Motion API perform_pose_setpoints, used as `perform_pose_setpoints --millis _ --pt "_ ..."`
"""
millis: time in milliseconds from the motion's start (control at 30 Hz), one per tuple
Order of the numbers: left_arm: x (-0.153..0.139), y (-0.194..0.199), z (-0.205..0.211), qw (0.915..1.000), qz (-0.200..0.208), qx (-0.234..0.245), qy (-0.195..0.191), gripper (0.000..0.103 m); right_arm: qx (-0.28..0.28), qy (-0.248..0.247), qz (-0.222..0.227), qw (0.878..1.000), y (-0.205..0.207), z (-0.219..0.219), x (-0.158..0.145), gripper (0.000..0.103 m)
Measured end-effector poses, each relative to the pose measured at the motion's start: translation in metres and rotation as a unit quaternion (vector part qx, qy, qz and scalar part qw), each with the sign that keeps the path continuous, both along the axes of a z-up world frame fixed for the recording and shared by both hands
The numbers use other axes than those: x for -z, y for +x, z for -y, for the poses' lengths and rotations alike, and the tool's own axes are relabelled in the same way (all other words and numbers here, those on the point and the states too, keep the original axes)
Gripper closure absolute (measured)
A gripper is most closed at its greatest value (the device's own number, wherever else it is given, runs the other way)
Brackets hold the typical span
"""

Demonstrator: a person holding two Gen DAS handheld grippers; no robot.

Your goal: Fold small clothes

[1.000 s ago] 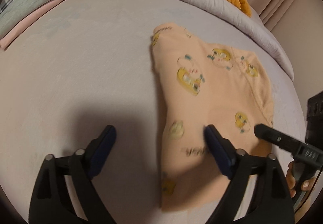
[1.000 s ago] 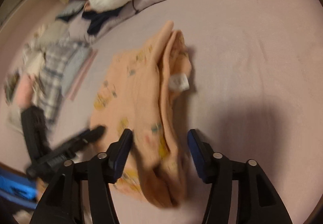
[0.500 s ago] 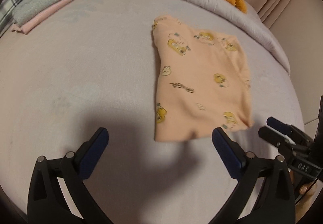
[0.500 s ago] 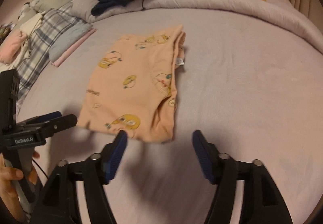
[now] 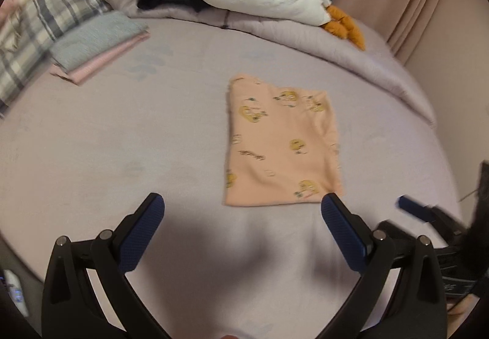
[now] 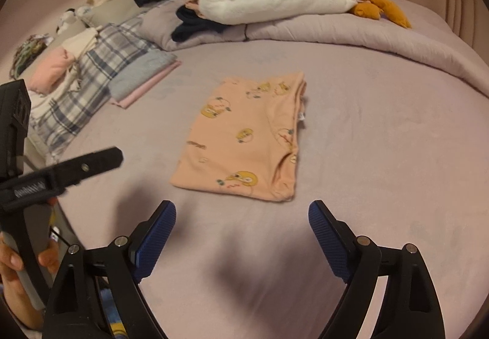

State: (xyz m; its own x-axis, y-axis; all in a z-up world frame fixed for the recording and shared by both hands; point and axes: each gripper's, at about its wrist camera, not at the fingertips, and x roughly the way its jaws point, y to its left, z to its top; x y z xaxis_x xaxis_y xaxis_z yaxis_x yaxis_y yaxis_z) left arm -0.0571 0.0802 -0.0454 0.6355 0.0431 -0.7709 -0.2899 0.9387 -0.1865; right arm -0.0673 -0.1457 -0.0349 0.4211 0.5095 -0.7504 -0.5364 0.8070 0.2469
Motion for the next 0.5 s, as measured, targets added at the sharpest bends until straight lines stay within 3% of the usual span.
perform_pose_setpoints --millis 67,167,500 --pt "-0.003 -0.005 0.005 0.9997 -0.006 -0.003 0.022 0.000 -0.002 0.004 0.004 1.000 -0.004 -0.002 -0.005 0.014" --pt "-0.005 -0.012 0.006 0.9998 -0.006 0.002 0.018 0.000 -0.002 0.003 0.011 1.000 -0.010 -0.006 -0.009 0.006" --pt "-0.015 -0.025 0.017 0.9984 -0.011 -0.003 0.055 0.000 0.000 0.002 0.030 1.000 -0.020 -0.011 -0.021 0.001"
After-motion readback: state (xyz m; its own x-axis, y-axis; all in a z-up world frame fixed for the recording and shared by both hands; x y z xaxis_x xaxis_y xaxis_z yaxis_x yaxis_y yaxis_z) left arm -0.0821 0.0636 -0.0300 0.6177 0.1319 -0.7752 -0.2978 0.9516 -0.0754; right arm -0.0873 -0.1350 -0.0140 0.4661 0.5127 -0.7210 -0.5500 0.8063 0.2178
